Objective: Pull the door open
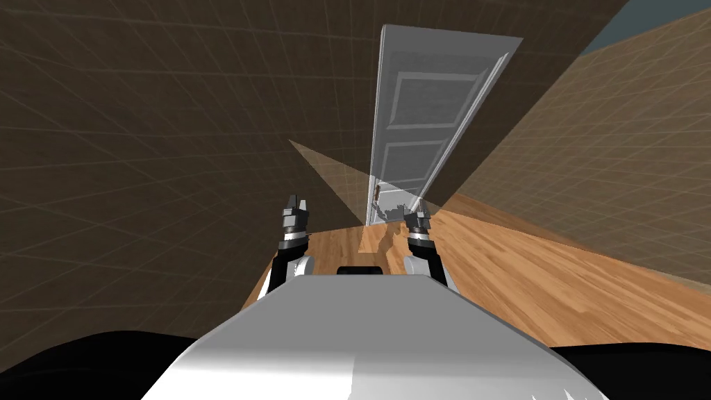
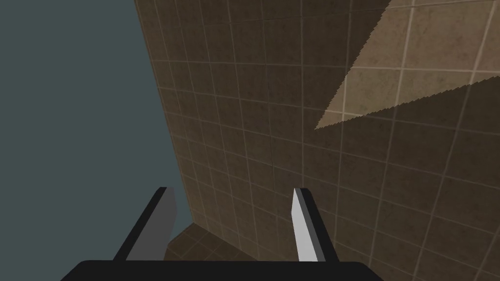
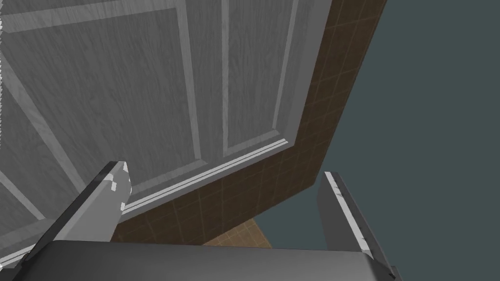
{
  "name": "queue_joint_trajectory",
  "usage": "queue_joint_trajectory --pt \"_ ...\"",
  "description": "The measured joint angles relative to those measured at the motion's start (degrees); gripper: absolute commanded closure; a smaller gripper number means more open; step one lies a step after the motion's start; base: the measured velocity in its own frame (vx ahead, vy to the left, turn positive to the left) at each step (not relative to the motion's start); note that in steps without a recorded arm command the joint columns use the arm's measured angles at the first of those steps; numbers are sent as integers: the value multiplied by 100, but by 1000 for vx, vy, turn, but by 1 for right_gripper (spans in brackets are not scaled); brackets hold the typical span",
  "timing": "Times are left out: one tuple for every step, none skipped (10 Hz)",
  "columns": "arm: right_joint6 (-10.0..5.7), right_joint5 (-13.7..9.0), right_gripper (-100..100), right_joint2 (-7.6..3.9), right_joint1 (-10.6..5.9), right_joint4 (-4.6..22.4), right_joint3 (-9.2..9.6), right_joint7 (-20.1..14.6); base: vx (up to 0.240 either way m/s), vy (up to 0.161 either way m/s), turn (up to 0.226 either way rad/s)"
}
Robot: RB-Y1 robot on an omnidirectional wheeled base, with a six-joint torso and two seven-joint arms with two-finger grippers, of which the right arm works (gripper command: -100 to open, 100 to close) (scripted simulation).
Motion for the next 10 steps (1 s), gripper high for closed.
queue_joint_trajectory --pt "-50 -69 -100 -34 17 92 -21 -90 32 -45 166" --pt "-100 -142 -100 -65 -36 232 -63 -181 30 -49 213" --pt "-128 -219 -100 -95 -74 341 -101 -275 29 -46 190" --pt "-191 -303 -100 -142 -82 472 -142 -384 29 -44 215" --pt "-235 -375 -100 -162 -152 623 -178 -476 34 -50 217" --pt "-277 -449 -100 -183 -181 747 -203 -567 32 -52 203" --pt "-331 -528 -100 -206 -211 888 -229 -667 30 -65 275" --pt "-380 -610 -100 -229 -243 1022 -257 -772 33 -69 107" --pt "-414 -688 -100 -240 -280 1147 -281 -868 32 -75 230" --pt "-446 -769 -100 -256 -293 1251 -305 -968 38 -70 213"
